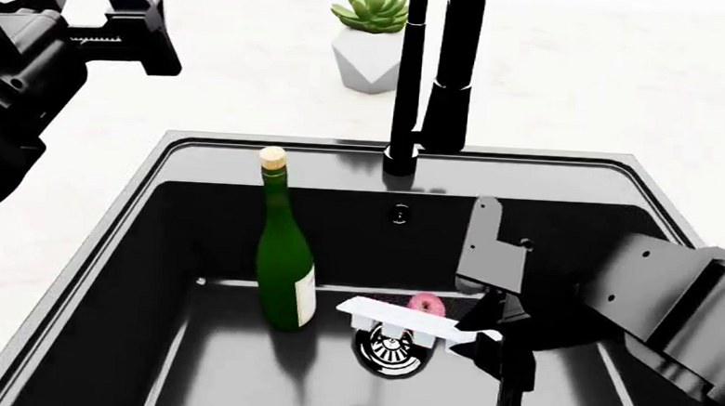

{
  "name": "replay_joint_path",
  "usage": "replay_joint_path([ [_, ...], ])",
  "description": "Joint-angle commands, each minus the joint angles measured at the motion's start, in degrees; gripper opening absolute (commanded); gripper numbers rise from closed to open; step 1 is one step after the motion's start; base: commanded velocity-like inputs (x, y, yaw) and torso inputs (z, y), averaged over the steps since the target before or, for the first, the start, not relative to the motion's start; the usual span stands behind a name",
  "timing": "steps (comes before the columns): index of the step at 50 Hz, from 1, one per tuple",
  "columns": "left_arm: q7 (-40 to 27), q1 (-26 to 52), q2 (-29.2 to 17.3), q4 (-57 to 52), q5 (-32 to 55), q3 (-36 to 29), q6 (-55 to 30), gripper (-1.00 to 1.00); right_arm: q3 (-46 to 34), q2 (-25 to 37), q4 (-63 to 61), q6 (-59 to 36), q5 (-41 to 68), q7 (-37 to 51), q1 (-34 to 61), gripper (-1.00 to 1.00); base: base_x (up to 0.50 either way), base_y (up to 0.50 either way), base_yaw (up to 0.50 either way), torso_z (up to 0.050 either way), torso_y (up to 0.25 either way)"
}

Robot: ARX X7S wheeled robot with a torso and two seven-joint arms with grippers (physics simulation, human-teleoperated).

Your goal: Pick the ice cube tray and bottle and place them in the sink. Then turn on the water.

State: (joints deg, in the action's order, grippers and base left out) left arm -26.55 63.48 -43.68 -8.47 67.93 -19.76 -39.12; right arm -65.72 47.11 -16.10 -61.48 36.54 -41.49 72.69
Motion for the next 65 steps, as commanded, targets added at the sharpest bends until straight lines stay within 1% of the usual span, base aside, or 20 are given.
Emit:
replay_joint_path([
  [1, 0.07, -0.20, -0.03, 0.02, -0.01, -0.02, 0.12, 1.00, -1.46, -1.09, 2.13, 2.01, -1.20, -0.26, -1.76, -1.00, 0.00, 0.00, 0.00, 0.000, 0.000],
  [26, 0.77, -1.42, -0.34, 0.45, -0.53, -0.12, 0.87, 1.00, -4.22, -3.64, 6.89, 5.26, -3.05, -0.77, -4.73, -1.00, 0.00, 0.00, 0.00, 0.000, 0.000],
  [65, 0.97, -2.39, -0.74, 0.69, -0.83, -0.10, 1.36, 1.00, -7.36, -11.03, 22.79, 12.99, -7.26, -3.16, -7.35, -1.00, 0.00, 0.00, 0.00, 0.000, 0.000],
])
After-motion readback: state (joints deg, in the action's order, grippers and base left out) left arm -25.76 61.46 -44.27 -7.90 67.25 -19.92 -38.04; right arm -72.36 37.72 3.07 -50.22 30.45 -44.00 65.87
